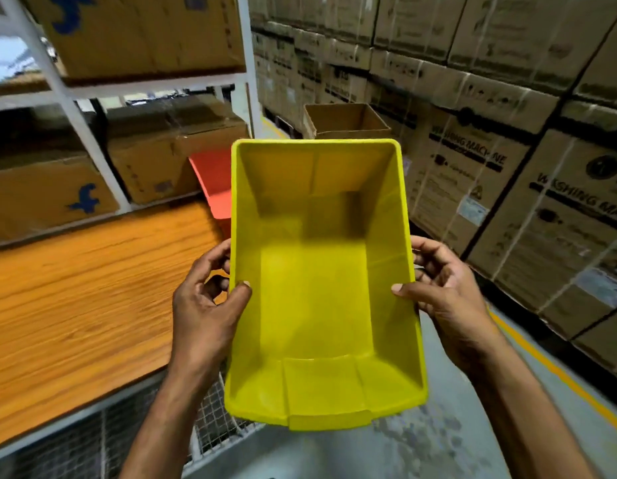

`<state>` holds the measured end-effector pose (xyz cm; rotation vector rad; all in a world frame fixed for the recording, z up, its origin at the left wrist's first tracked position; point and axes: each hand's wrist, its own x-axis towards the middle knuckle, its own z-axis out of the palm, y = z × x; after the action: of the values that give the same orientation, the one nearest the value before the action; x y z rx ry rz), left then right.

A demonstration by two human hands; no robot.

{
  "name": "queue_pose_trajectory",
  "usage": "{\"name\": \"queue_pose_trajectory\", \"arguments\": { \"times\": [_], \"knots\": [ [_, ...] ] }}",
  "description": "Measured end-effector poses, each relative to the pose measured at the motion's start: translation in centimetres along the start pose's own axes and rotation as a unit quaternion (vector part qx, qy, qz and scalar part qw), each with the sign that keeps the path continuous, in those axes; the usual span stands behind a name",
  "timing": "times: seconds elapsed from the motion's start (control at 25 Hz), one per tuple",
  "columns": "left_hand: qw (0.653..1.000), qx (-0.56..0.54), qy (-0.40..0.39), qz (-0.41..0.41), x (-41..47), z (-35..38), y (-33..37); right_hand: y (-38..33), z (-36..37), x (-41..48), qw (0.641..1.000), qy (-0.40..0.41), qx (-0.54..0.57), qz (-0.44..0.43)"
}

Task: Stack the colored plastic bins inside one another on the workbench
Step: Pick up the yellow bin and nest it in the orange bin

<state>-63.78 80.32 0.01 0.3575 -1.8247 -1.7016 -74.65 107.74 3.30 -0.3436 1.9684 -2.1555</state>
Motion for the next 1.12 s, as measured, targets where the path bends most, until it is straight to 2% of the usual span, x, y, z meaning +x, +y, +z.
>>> {"name": "queue_pose_trajectory", "arguments": {
  "times": [0.12,0.2,0.24,0.32,0.4,0.48,0.56,0.6,0.64,0.76,0.88,0.96,1.12],
  "knots": [
    [1.000,0.012,0.007,0.025,0.9,0.9,2.2,-0.8,-0.6,3.0,0.998,-0.007,-0.054,-0.025],
    [0.997,0.047,-0.006,0.061,2.4,1.3,4.2,-1.7,-0.3,5.0,0.989,0.031,-0.121,-0.075],
    [0.993,0.079,-0.016,0.083,3.3,1.4,5.2,-2.2,0.1,5.8,0.976,0.069,-0.172,-0.119],
    [0.974,0.164,-0.045,0.148,4.8,1.6,7.3,-3.7,1.0,6.8,0.916,0.148,-0.291,-0.234],
    [0.927,0.273,-0.077,0.245,5.9,1.6,9.2,-5.7,2.5,6.9,0.840,0.162,-0.360,-0.373],
    [0.841,0.402,-0.092,0.351,6.7,1.5,10.3,-7.9,4.3,6.6,0.777,0.094,-0.398,-0.478],
    [0.766,0.490,-0.074,0.410,7.5,1.5,11.3,-9.6,6.1,6.6,0.718,0.009,-0.461,-0.522],
    [0.741,0.514,-0.062,0.427,7.9,1.3,11.7,-10.2,7.0,6.8,0.703,-0.028,-0.482,-0.523],
    [0.722,0.530,-0.052,0.442,8.3,1.1,12.1,-10.6,7.7,7.2,0.708,-0.060,-0.486,-0.509],
    [0.685,0.552,-0.012,0.476,9.8,-0.8,13.1,-10.7,10.1,8.5,0.759,-0.135,-0.457,-0.443],
    [0.678,0.552,0.033,0.485,11.6,-2.4,13.6,-10.2,12.9,10.4,0.784,-0.135,-0.423,-0.433],
    [0.686,0.556,0.069,0.464,12.6,-2.7,13.8,-10.1,14.8,11.6,0.819,-0.125,-0.373,-0.418],
    [0.742,0.482,0.221,0.410,13.0,-4.6,13.5,-10.1,17.4,13.9,0.869,-0.080,-0.300,-0.384]
  ]
}}
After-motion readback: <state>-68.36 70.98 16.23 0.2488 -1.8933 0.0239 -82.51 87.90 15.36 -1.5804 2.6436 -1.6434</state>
